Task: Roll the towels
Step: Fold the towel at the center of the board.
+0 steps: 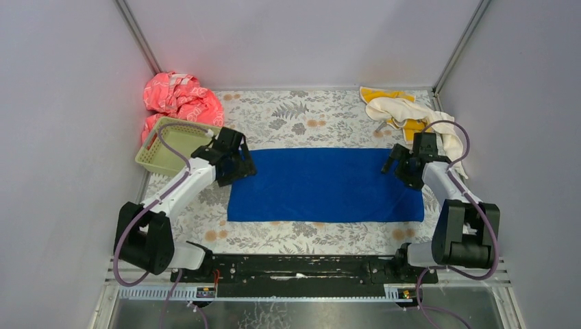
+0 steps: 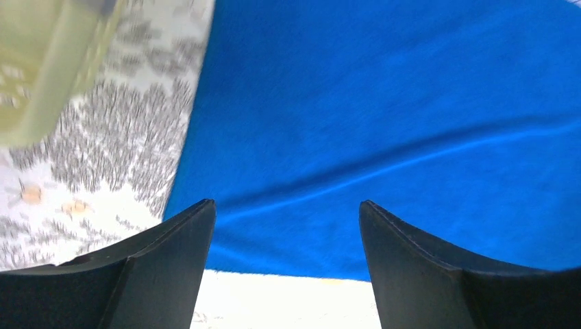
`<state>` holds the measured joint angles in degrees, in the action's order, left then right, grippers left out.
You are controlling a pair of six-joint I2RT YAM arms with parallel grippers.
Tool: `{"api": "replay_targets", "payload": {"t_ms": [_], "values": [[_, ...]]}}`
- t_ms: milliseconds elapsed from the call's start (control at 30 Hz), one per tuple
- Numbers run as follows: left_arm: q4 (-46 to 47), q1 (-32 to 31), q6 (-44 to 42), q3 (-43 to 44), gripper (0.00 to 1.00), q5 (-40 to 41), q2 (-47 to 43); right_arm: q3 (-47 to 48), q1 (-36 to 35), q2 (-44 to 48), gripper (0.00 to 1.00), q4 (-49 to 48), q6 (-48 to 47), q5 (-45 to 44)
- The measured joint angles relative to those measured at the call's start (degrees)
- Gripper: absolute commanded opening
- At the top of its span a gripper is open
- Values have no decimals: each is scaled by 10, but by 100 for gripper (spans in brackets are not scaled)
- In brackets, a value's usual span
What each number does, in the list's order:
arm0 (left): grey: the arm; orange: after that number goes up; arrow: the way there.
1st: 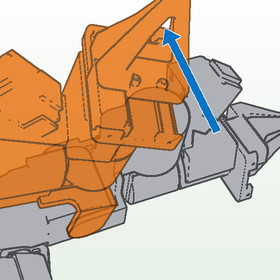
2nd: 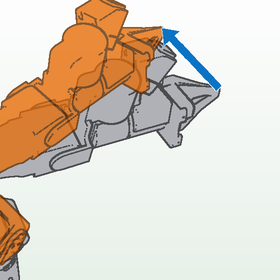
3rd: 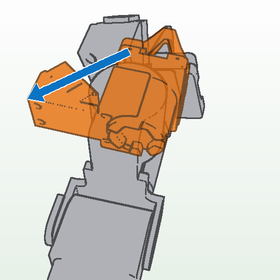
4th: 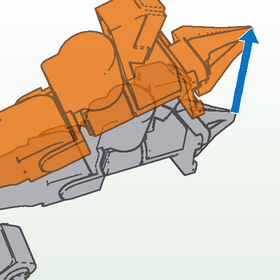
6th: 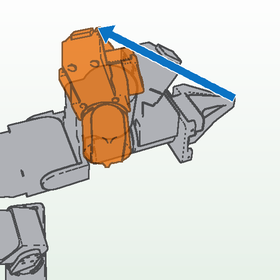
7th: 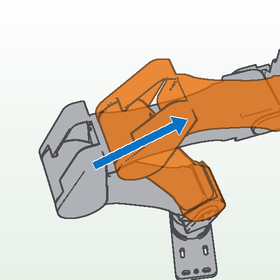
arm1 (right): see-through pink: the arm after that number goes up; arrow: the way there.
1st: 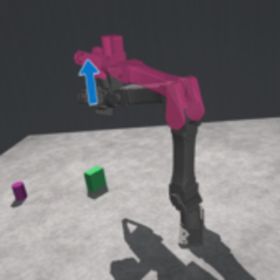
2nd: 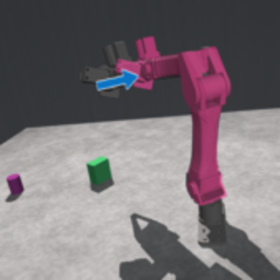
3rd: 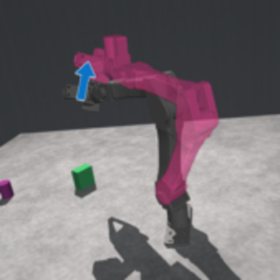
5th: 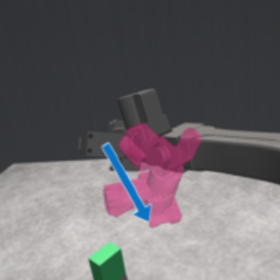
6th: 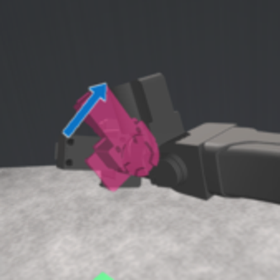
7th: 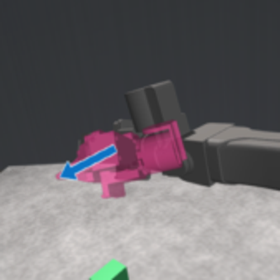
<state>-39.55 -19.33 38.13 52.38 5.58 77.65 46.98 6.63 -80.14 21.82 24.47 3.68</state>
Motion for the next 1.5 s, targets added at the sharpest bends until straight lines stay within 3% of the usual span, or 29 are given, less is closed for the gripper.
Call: {"api": "replay_targets", "payload": {"t_ms": [233, 633, 967, 1300, 1433, 1500], "values": [[23, 0, -81, 105, 81, 30, 28, -49, 30, 40, 99, 11, 31, 1], [39, 8, -151, 108, 84, 48, 41, -130, 125, 79, 99, -5, 110, -7], [37, 18, -162, 128, 84, 21, 85, -131, 143, 106, 99, 65, 132, -86], [23, 30, -173, 251, 79, 12, 217, -36, 145, 103, 98, 58, 93, -82], [17, 46, -188, 317, 77, 11, 301, 49, 145, 45, 88, 15, 46, -50], [14, 54, -202, 346, 76, 13, 341, 92, 145, -5, 87, -2, 10, -32]]}}
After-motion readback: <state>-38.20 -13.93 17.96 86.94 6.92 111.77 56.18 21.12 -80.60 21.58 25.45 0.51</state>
